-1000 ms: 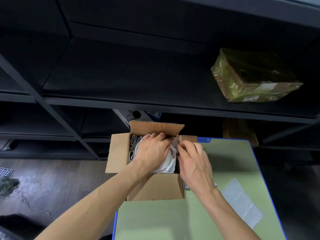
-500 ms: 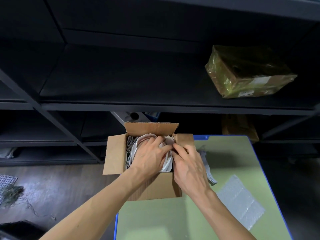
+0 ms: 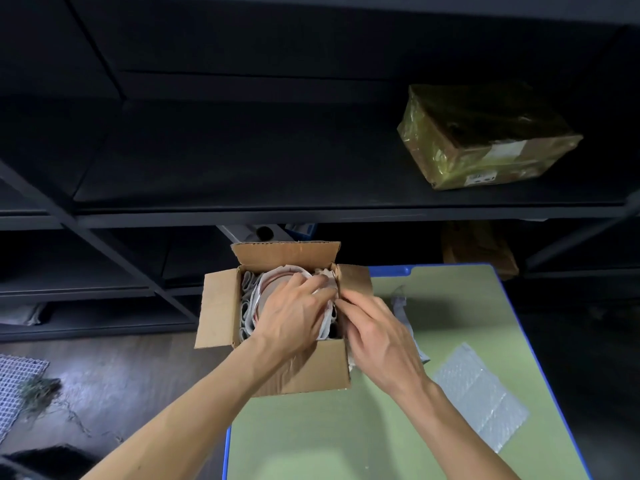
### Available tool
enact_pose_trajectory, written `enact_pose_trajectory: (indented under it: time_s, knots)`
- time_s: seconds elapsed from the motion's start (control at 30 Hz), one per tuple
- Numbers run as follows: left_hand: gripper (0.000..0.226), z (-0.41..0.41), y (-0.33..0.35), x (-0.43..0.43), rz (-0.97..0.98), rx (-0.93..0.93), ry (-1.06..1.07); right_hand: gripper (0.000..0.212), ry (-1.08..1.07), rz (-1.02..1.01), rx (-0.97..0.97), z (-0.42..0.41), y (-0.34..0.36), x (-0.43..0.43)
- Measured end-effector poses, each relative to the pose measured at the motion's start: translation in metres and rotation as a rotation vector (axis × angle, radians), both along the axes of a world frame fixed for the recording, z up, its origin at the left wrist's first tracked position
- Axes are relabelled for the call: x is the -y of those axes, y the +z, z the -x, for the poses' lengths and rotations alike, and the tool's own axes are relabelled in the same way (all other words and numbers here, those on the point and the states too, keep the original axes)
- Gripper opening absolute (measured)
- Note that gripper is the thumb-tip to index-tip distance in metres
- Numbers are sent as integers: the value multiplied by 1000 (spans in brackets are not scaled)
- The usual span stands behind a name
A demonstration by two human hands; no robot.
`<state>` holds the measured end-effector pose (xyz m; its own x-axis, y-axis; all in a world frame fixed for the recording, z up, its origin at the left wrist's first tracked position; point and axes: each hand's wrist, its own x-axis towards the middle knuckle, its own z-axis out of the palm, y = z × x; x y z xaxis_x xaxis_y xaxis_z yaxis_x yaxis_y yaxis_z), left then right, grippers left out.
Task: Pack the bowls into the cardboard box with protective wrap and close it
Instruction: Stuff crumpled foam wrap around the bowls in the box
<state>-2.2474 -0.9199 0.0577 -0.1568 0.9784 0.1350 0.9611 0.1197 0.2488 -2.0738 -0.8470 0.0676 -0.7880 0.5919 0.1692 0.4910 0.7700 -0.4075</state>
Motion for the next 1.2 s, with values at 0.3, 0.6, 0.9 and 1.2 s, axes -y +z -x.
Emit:
enact_pose_trajectory:
  time_s: [0.3,0.6,0.9,1.2]
  knots:
    - [23,-37,9,10,-52,94,55,28,-89,37,-71,-37,-8,-24]
    - [26,-111,11,23,-66,159,-22,24,-120,178,104,-87,-38,-51]
    - [15,-170,-29,35,199,142,-29,47,62,227,360,-85,-65,-51]
    - [43,-169,-34,37,461,190,229,48,164,129,490,-49,-77,-59]
